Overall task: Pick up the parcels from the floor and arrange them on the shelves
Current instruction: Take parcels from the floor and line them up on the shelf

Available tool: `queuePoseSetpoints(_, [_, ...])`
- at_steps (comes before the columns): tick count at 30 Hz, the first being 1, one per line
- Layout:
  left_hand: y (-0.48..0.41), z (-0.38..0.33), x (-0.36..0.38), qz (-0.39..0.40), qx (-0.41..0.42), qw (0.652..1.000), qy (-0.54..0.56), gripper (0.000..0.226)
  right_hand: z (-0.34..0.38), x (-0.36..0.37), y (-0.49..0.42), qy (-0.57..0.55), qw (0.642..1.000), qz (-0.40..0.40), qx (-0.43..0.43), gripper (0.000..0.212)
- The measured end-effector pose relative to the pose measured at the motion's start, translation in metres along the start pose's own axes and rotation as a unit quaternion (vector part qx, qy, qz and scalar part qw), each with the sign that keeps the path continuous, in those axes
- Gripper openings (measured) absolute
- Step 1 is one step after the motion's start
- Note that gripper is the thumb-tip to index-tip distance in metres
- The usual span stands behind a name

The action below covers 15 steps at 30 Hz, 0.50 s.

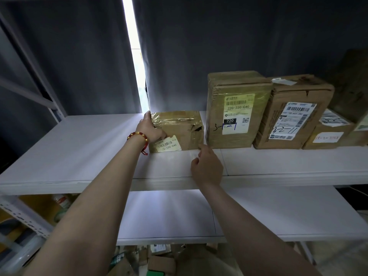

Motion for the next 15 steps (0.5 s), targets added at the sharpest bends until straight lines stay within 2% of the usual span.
queuePoseSetpoints(15, [-0.013,0.001,0.01,-0.012,0.014,1.0,-0.014,0.1,0.002,-0.001,0.002,0.02,1.0,-0.008,-0.018,0.037])
Point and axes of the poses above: each hand's wrist, its own y-axis away from the middle knuckle, its own x-axis out of the palm, z = x × y, the point moved 5 cm from there along -y, towards the middle knuckle, and after that the axes turned 7 degrees about x, right-handed, at the moved point
